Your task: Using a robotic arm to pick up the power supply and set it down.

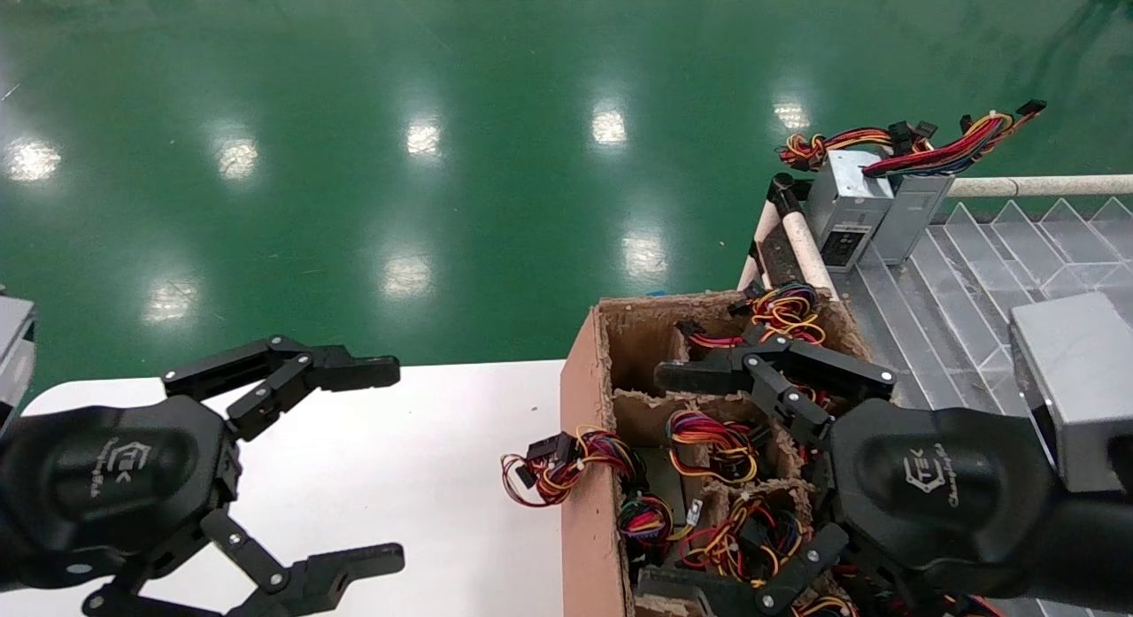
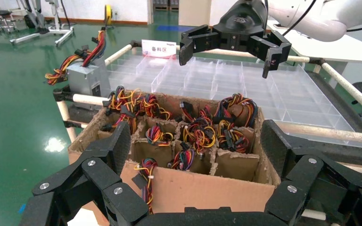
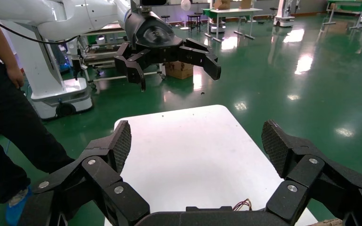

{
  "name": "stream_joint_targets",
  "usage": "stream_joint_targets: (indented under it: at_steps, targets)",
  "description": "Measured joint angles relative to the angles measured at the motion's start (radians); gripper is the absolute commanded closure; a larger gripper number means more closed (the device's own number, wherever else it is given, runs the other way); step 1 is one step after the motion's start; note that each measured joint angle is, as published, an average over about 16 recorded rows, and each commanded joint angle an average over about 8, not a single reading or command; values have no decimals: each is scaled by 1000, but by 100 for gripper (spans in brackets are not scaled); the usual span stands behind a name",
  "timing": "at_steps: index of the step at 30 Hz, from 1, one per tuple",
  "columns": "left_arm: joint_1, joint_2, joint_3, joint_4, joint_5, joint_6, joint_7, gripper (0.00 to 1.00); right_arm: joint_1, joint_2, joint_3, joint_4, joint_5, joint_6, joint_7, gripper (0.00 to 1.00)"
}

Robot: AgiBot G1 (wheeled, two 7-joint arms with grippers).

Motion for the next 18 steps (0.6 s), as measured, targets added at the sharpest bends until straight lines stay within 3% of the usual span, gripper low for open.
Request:
stream_joint_targets:
  at_steps: [18]
  targets:
    - [0,0,0,0,0,0,0,0,0,0,0,0,0,0,0,0]
